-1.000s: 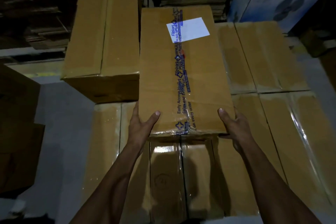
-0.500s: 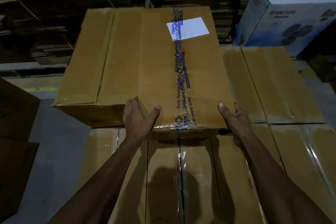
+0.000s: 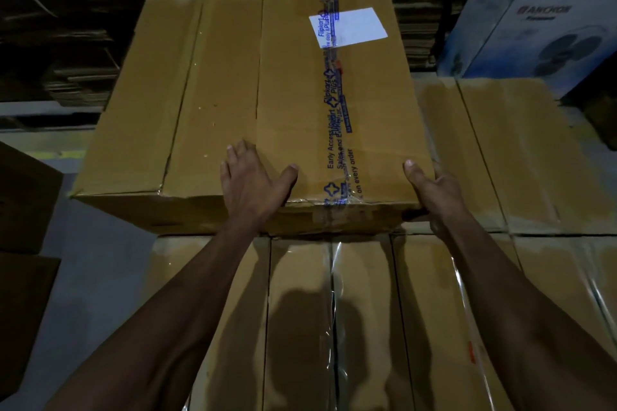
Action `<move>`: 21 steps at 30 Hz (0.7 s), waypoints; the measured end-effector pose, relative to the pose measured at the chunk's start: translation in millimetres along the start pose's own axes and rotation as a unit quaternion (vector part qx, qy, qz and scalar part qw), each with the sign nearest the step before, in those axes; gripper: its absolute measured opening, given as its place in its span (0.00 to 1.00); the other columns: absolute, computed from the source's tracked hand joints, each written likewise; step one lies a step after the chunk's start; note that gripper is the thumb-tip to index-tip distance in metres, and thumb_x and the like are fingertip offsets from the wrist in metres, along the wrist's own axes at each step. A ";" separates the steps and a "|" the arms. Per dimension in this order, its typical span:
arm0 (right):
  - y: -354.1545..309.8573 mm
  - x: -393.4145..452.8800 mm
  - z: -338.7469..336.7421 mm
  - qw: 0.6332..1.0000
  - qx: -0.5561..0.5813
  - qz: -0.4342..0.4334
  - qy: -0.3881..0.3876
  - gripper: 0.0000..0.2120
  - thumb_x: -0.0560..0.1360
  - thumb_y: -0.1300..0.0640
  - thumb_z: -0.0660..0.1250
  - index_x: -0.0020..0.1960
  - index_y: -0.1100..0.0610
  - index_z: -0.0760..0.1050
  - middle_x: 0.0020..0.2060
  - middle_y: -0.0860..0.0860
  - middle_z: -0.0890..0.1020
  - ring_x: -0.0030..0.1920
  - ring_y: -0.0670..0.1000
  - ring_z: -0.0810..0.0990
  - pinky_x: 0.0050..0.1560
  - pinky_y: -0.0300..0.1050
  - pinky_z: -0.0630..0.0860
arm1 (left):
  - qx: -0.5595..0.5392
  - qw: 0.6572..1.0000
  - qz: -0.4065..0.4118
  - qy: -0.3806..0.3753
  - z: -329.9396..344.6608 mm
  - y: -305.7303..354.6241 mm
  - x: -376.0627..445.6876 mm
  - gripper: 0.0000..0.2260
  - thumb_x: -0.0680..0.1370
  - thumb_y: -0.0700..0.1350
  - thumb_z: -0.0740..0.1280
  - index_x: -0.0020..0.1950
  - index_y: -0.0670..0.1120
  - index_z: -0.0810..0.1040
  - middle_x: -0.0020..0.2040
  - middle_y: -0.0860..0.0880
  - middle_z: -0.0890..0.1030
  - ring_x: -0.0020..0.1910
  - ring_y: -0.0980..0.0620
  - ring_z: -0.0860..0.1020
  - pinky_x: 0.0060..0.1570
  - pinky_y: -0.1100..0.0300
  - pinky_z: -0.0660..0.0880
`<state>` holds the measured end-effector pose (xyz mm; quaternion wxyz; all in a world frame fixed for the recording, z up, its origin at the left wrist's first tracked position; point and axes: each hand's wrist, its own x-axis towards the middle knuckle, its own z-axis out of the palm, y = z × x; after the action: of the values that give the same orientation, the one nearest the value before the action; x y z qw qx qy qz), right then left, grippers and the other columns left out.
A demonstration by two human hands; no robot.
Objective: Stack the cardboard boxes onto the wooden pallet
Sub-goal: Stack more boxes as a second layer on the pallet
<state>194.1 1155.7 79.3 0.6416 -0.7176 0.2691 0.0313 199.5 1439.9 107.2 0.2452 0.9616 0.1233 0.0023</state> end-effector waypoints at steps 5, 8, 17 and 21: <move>10.0 11.5 5.0 1.000 -0.001 0.007 -0.002 0.09 0.74 0.42 0.73 0.50 0.44 0.79 0.53 0.50 0.83 0.57 0.59 0.82 0.54 0.69 0.80 | 0.077 0.997 0.014 -0.025 5.6 0.0 0.6 0.42 0.76 0.65 0.62 0.80 0.41 0.52 0.81 0.44 0.49 0.80 0.47 0.45 0.76 0.49 0.42; 11.7 13.6 9.5 1.000 -0.005 -0.007 -0.012 0.14 0.74 0.42 0.73 0.56 0.46 0.80 0.54 0.50 0.84 0.57 0.57 0.82 0.56 0.69 0.79 | 0.138 0.989 0.033 -0.045 8.1 -3.6 0.0 0.40 0.77 0.66 0.58 0.81 0.43 0.51 0.81 0.44 0.44 0.80 0.47 0.42 0.76 0.48 0.40; 13.6 15.6 9.5 1.000 -0.019 -0.009 -0.003 0.20 0.75 0.43 0.73 0.63 0.51 0.79 0.51 0.48 0.84 0.54 0.56 0.83 0.53 0.68 0.80 | 0.243 0.955 0.134 -0.106 -6.9 -20.0 -2.0 0.49 0.72 0.76 0.39 0.81 0.42 0.47 0.81 0.41 0.40 0.79 0.45 0.39 0.75 0.51 0.38; 11.2 17.3 10.5 1.000 -0.012 -0.007 -0.002 0.14 0.76 0.46 0.72 0.59 0.50 0.79 0.49 0.48 0.84 0.53 0.56 0.83 0.54 0.69 0.80 | 0.263 0.943 0.159 -0.129 -11.1 -23.6 0.4 0.58 0.63 0.81 0.36 0.81 0.42 0.45 0.80 0.40 0.39 0.79 0.44 0.38 0.75 0.51 0.36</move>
<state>207.2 1159.2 60.5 0.6338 -0.7271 0.2619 0.0315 193.6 1465.3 105.7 -0.0058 0.9910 -0.0679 -0.1151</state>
